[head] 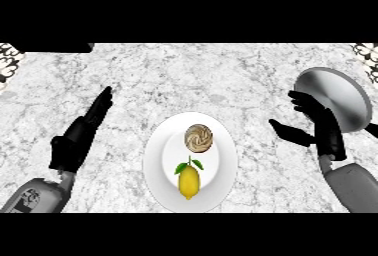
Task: Pick the cupcake from the plate and place it in the pan
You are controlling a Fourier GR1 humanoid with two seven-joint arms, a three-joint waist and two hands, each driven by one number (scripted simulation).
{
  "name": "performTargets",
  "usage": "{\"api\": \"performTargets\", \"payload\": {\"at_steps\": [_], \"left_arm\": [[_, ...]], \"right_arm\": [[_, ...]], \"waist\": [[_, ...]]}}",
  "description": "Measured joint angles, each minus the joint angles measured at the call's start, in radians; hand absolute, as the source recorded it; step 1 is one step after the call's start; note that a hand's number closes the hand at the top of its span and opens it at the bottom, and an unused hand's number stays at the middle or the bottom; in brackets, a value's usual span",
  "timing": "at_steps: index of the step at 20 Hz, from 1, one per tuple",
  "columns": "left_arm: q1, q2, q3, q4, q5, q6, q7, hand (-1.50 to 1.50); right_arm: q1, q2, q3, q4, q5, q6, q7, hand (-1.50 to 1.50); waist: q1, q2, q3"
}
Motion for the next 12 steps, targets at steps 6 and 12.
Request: {"api": "performTargets", "payload": {"at_steps": [6, 12], "left_arm": [[-0.008, 0.004, 0.008, 0.011, 0.023, -0.038, 0.046, 0.0], [-0.005, 0.0, 0.01, -0.009, 0.023, -0.042, 0.084, 0.0]], "right_arm": [[-0.006, 0.193, 0.17, 0.088, 0.27, -0.274, 0.216, -1.5], [-0.142, 0.207, 0.287, 0.134, 0.427, -0.103, 0.572, -1.5]], "waist": [[-0.002, -0.012, 0.007], [-0.002, -0.02, 0.007]]}}
